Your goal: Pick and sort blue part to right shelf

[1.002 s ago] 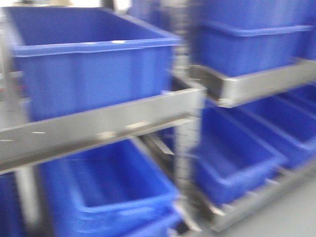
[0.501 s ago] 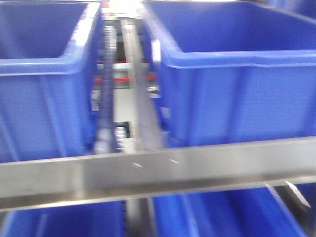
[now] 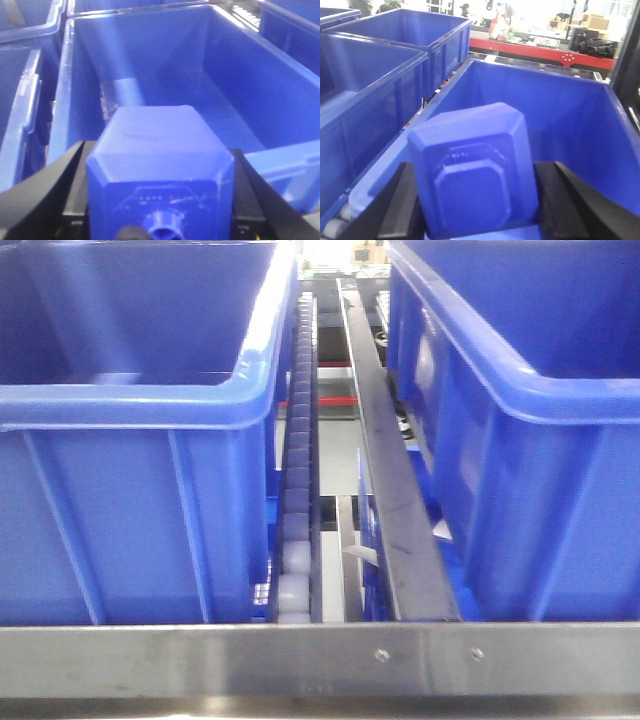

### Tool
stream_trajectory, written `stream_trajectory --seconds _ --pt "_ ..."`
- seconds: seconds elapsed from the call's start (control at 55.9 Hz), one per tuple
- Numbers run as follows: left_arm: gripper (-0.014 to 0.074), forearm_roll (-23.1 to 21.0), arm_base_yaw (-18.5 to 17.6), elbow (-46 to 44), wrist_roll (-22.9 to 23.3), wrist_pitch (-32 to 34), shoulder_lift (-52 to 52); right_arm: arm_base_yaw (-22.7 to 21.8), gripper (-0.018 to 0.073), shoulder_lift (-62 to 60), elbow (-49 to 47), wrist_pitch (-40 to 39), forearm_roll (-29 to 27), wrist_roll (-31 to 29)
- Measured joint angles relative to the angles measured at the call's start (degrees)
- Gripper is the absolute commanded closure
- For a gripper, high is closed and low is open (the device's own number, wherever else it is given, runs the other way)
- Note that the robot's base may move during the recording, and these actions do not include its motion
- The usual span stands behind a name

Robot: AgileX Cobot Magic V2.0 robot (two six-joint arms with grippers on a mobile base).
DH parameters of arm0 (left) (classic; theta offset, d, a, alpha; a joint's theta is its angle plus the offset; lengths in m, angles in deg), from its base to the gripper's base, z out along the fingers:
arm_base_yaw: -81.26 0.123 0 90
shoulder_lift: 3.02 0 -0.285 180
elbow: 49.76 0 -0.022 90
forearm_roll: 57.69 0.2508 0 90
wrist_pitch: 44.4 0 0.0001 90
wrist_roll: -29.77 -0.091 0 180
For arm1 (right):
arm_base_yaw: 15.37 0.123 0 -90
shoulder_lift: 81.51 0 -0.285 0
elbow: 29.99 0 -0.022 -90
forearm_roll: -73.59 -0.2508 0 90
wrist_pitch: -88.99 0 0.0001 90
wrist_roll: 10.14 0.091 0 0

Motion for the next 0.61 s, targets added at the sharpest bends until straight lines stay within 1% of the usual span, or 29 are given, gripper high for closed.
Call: stream_trajectory --seconds 0.608 --pt "0.0221 0.00 0.00 0.00 0.00 0.00 0.00 0.00 0.0490 0.00 0.00 0.00 0.00 0.00"
